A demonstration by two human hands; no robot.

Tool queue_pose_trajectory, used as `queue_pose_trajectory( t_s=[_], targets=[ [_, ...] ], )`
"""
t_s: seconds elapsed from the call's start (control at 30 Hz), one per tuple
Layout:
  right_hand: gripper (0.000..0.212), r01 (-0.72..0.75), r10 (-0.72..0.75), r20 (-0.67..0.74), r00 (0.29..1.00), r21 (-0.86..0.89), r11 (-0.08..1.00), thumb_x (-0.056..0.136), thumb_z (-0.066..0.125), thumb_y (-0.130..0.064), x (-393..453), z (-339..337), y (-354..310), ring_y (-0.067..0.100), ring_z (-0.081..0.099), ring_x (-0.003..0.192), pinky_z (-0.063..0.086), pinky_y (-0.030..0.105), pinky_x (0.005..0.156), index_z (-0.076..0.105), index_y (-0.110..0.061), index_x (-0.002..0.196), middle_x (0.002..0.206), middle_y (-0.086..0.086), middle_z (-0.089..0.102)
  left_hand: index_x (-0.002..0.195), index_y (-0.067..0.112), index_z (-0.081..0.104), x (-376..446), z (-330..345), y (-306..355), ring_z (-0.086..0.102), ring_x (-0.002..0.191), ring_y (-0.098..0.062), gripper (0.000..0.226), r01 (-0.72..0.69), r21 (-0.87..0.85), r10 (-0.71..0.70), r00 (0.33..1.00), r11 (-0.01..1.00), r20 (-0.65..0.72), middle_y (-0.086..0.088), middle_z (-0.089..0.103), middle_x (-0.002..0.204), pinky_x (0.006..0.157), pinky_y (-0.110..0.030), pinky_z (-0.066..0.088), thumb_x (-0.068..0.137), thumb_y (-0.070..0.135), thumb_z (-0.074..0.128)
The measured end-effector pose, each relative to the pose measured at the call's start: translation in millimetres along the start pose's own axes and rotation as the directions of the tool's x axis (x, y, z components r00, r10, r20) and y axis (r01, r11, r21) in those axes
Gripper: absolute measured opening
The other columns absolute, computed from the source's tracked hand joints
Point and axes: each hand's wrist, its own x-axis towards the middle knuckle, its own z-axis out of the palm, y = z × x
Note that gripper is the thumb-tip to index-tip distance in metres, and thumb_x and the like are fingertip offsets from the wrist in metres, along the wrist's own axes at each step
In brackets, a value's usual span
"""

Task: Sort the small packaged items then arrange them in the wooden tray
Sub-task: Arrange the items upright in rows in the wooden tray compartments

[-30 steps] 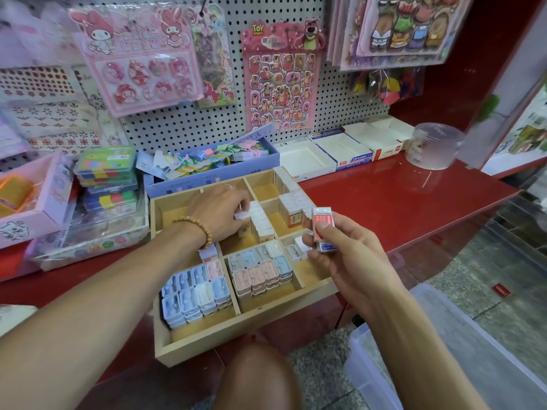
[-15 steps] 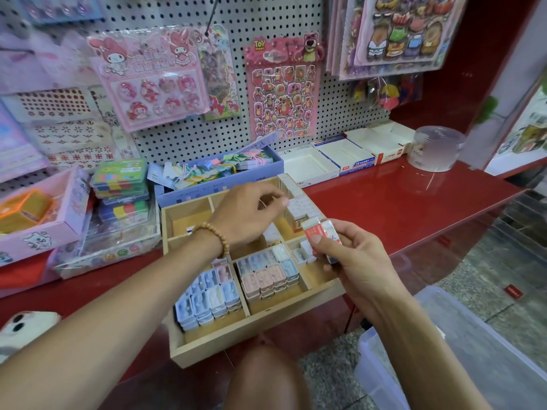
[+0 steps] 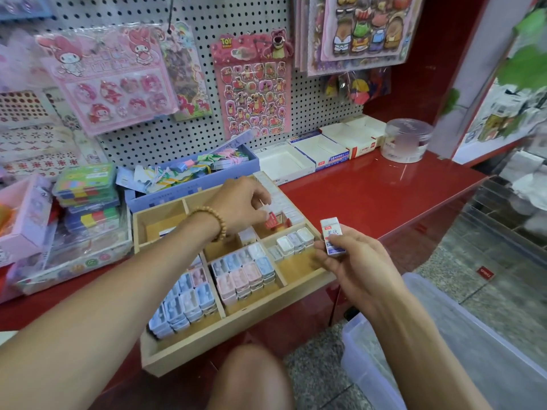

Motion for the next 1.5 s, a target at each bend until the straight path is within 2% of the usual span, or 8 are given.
queue_pose_trajectory(
  t_s=[0.27,0.43,0.67,0.83,0.93,1.03,1.13,1.5],
  targets=[
    [0.017,0.020,-0.017,0.062,0.998,-0.041,0.999,0.098,0.058,-0.010,9.2,-14.5,-3.5,0.025,0.072,0.087,0.063,0.028,0.069,0.067,-0.002,0.109,0.087,0.013,0.073,0.094,0.020,0.066,26.7,35.8,3.6,0.053,0.079,-0.010,0.007,-0.062,0.228,0.080,0.994,0.972,-0.070,0.005,0.063,0.087,0.054,-0.017,0.033,0.087,0.021,0.067],
    [0.021,0.063,-0.059,0.064,0.996,-0.057,0.996,0.098,0.058,-0.011,10.3,-23.2,-4.1,0.010,0.066,0.068,0.049,0.016,0.050,0.069,-0.007,0.114,0.087,0.007,0.072,0.085,0.017,0.062,31.9,47.6,1.7,0.054,0.084,-0.015,0.010,-0.101,0.234,0.120,0.990,0.967,-0.071,0.004,0.059,0.084,0.073,-0.024,0.043,0.082,0.017,0.072],
    [0.022,0.102,-0.098,0.067,0.993,-0.053,0.993,0.092,0.062,-0.002,8.0,-32.4,-2.6,0.013,0.063,0.070,0.055,0.017,0.058,0.070,-0.006,0.112,0.092,0.017,0.059,0.094,0.017,0.065,31.3,46.0,4.7,0.055,0.086,-0.015,0.018,-0.059,0.187,0.070,0.996,0.981,-0.052,0.003,0.059,0.089,0.076,-0.026,0.048,0.080,0.021,0.077],
    [0.013,0.131,-0.118,0.112,0.987,-0.115,0.985,0.090,0.064,0.003,-4.1,-28.9,-10.3,0.011,0.066,0.065,0.055,0.016,0.059,0.071,-0.003,0.099,0.081,0.011,0.073,0.105,0.019,0.067,18.8,30.0,11.9,0.057,0.088,-0.013,0.020,-0.037,0.209,0.050,0.997,0.977,-0.055,0.004,0.063,0.098,0.079,-0.028,0.049,0.087,0.025,0.069],
    [0.015,0.182,-0.163,0.144,0.976,-0.138,0.973,0.087,0.068,0.004,-12.4,-21.5,-14.1,0.012,0.064,0.063,0.054,0.018,0.058,0.072,-0.004,0.098,0.080,0.011,0.073,0.094,0.016,0.069,-5.4,13.4,31.6,0.065,0.079,-0.013,0.014,-0.002,-0.198,-0.018,0.995,0.980,-0.097,0.003,0.069,0.090,0.073,-0.029,0.052,0.095,0.026,0.060],
    [0.018,0.222,-0.186,0.194,0.963,-0.183,0.958,0.084,0.071,0.003,-22.8,-11.4,-12.5,0.014,0.064,0.066,0.054,0.020,0.060,0.074,-0.006,0.099,0.081,0.010,0.072,0.093,0.013,0.072,-41.0,-1.7,53.1,0.070,0.072,-0.016,0.014,0.034,-0.583,0.001,0.998,0.811,0.059,-0.006,0.073,0.089,0.058,-0.028,0.055,0.092,0.024,0.064],
    [0.020,0.258,-0.204,0.244,0.948,-0.215,0.942,0.082,0.074,0.000,-33.4,1.7,-9.6,0.017,0.062,0.070,0.054,0.023,0.063,0.075,-0.005,0.101,0.081,0.011,0.069,0.094,0.014,0.073,-67.3,-10.6,58.6,0.066,0.063,-0.006,0.009,-0.015,-0.586,0.084,0.992,0.810,0.090,-0.005,0.072,0.082,0.053,-0.022,0.052,0.085,0.014,0.073],
    [0.012,0.397,-0.232,0.377,0.897,-0.451,0.800,0.083,0.077,-0.005,-46.7,56.2,14.8,0.013,0.064,0.070,0.056,0.033,0.069,0.076,-0.015,0.089,0.074,0.003,0.074,0.090,0.005,0.066,-111.3,-44.0,9.6,0.064,0.060,-0.009,0.019,0.085,-0.673,-0.065,0.996,0.735,0.056,-0.007,0.064,0.081,0.057,-0.024,0.056,0.076,-0.001,0.076]
  ],
)
